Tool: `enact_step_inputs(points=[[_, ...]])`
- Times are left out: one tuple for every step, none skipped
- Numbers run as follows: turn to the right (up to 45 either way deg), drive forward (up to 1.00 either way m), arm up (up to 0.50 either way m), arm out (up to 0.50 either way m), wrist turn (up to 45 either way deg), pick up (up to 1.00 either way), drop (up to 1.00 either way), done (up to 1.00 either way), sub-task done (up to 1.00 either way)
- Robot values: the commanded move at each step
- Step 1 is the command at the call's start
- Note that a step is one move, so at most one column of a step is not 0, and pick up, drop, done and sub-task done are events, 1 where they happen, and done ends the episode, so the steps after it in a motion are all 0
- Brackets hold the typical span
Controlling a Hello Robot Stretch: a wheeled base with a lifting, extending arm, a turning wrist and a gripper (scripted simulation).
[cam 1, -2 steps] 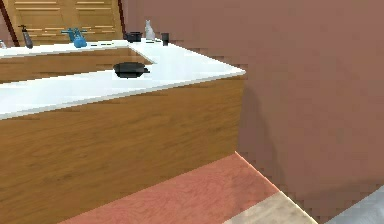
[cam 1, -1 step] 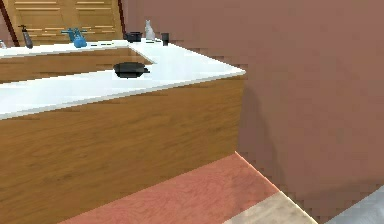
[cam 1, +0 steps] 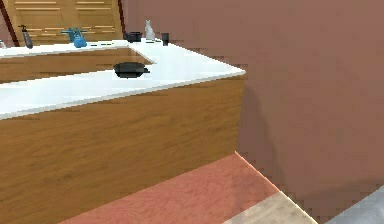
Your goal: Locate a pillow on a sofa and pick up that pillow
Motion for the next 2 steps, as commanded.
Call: enact_step_inputs(points=[[0.0, 0.00, 0.00, 0.00, 45.0, 0.00, 0.00, 0.00, 0.00], [0.0, 0.00, 0.00, 0.00, 45.0, 0.00, 0.00, 0.00, 0.00]])
